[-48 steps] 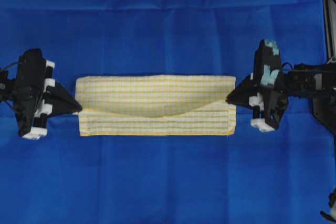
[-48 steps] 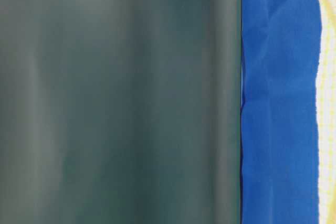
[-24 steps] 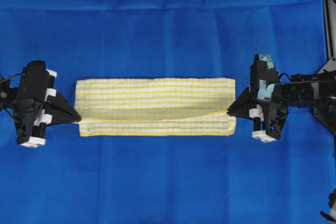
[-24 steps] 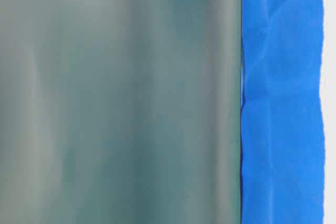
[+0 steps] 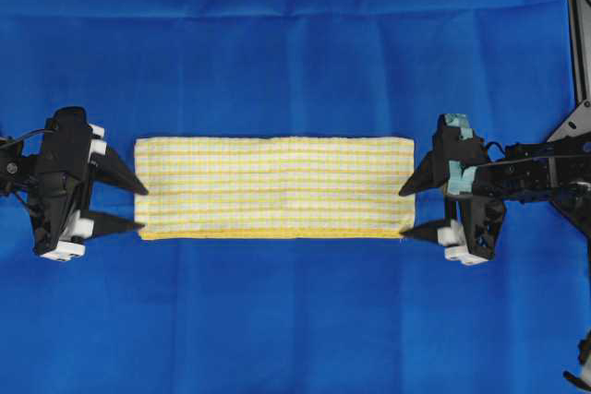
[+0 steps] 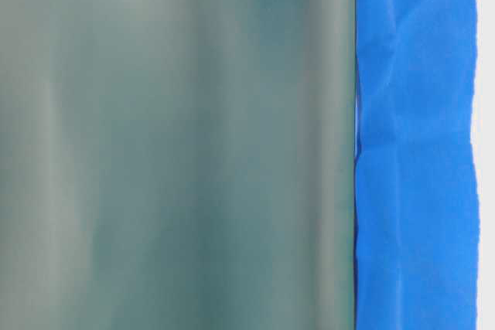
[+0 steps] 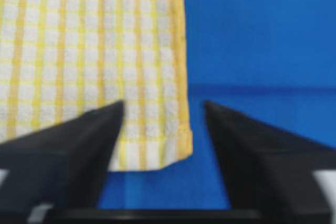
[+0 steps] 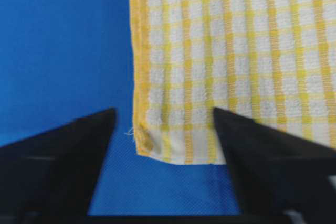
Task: Fold the yellow towel.
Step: 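Open both grippers and release the folded edge, then grasp the far corners of the folded strip with both grippers, then lift the strip and rotate it, right gripper up, left gripper down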
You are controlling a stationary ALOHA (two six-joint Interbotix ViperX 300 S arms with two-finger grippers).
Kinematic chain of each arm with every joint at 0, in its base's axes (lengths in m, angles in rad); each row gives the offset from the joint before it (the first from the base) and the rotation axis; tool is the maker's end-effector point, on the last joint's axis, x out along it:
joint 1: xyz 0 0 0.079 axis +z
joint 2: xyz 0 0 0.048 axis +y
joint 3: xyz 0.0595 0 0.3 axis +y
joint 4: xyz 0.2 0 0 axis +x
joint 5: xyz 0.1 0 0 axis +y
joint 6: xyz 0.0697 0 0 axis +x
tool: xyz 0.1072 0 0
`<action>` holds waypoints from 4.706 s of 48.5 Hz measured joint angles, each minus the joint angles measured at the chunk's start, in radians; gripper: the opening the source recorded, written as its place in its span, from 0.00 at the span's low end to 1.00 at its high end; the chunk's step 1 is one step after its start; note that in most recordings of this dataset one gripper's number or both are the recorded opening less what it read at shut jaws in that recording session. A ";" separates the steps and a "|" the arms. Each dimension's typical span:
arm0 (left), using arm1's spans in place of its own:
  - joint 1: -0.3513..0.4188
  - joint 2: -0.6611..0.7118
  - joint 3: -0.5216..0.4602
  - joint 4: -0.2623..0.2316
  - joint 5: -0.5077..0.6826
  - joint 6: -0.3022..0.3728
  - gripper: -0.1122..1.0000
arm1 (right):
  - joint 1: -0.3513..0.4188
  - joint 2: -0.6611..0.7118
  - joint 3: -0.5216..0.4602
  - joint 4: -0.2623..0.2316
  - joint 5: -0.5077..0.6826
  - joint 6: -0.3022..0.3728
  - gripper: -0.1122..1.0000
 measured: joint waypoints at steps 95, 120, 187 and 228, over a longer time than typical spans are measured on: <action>0.330 0.238 -0.150 0.003 0.304 0.150 0.13 | -0.354 0.137 -0.075 -0.166 0.183 -0.023 0.14; 0.327 0.170 -0.258 0.002 0.515 0.152 0.13 | -0.353 -0.025 -0.110 -0.167 0.285 -0.014 0.14; 0.087 -0.130 -0.331 0.003 0.528 0.003 0.13 | -0.603 -0.127 -0.236 -0.255 0.267 -0.014 0.14; 0.028 0.337 -0.703 0.003 0.314 0.005 0.13 | -0.793 0.155 -0.525 -0.359 0.212 -0.020 0.14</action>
